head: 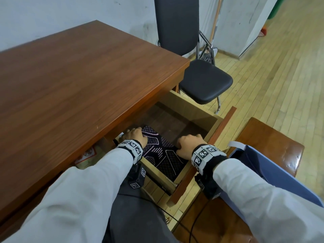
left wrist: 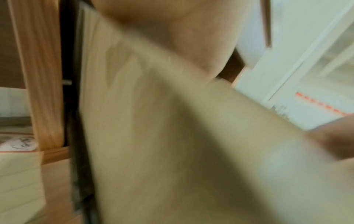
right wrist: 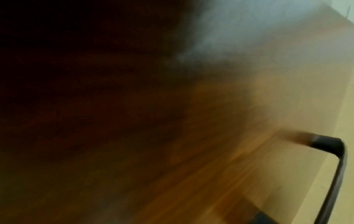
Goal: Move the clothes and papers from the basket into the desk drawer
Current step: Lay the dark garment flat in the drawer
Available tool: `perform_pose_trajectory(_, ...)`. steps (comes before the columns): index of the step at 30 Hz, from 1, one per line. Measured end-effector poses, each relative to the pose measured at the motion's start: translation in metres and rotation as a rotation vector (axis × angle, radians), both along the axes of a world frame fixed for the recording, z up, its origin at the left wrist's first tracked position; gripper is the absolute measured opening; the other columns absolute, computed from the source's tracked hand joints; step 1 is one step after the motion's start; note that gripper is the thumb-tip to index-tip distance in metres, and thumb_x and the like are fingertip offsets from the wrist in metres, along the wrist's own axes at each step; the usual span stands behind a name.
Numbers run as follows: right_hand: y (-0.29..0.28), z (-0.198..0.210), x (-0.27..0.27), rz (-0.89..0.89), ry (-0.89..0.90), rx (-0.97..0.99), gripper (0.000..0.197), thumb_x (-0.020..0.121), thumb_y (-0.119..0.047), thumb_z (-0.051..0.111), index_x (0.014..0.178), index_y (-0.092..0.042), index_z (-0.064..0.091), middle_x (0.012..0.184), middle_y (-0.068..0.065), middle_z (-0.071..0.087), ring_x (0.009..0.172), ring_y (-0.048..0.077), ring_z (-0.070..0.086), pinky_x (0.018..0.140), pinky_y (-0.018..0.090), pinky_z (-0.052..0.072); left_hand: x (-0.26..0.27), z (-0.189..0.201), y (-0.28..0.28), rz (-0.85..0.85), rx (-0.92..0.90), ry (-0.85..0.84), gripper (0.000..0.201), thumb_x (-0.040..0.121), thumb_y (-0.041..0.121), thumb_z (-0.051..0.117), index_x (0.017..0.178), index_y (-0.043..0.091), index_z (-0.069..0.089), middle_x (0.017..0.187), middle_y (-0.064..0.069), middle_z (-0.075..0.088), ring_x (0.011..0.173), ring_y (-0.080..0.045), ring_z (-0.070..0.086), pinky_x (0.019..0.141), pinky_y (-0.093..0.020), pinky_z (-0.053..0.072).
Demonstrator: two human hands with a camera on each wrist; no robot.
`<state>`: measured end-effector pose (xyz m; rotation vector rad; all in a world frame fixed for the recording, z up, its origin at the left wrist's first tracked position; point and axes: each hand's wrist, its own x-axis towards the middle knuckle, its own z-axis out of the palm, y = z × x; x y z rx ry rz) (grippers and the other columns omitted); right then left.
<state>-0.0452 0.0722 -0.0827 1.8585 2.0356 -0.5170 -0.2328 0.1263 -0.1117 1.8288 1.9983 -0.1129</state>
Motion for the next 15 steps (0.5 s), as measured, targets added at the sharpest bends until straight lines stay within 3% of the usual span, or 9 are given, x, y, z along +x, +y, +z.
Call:
perform_pose_trajectory(2, -0.004, 0.005, 0.003, -0.075, 0.166, 0.079, 0.025, 0.091, -0.033, 0.052, 0.111, -0.024, 0.063, 0.108, 0.001, 0.066, 0.102, 0.024, 0.061, 0.098, 0.038, 0.042, 0.004, 0.013, -0.005, 0.019, -0.007, -0.091, 0.043, 0.095, 0.024, 0.047, 0.137, 0.016, 0.046, 0.141, -0.008, 0.049, 0.130, -0.029, 0.045, 0.106, -0.042, 0.038)
perform_pose_trajectory(6, -0.018, 0.026, 0.015, -0.309, 0.551, 0.279, 0.023, 0.091, -0.019, 0.055, 0.112, -0.024, 0.064, 0.113, 0.001, 0.066, 0.102, 0.018, 0.062, 0.089, 0.028, 0.050, 0.025, 0.045, -0.023, -0.064, 0.017, -0.172, 0.027, 0.095, 0.020, 0.048, 0.119, 0.016, 0.060, 0.121, -0.007, 0.063, 0.107, -0.027, 0.061, 0.087, -0.034, 0.048)
perform_pose_trajectory(11, -0.048, 0.055, 0.053, -0.504, 0.564, 0.481, 0.024, 0.090, -0.016, 0.054, 0.111, -0.021, 0.065, 0.109, 0.000, 0.067, 0.101, 0.018, 0.062, 0.083, 0.026, 0.048, 0.082, 0.085, -0.055, -0.177, 0.110, -0.319, 0.021, 0.093, 0.022, 0.050, 0.111, 0.021, 0.061, 0.114, -0.003, 0.066, 0.103, -0.024, 0.062, 0.091, -0.036, 0.052)
perform_pose_trajectory(15, -0.080, 0.067, 0.102, -0.701, 0.430, 0.463, 0.028, 0.091, -0.018, 0.053, 0.116, -0.011, 0.062, 0.116, 0.010, 0.065, 0.104, 0.026, 0.061, 0.081, 0.031, 0.049, 0.134, 0.104, -0.086, -0.351, 0.096, -0.370, 0.021, 0.094, 0.021, 0.048, 0.112, 0.020, 0.060, 0.116, -0.005, 0.065, 0.105, -0.025, 0.061, 0.094, -0.037, 0.051)
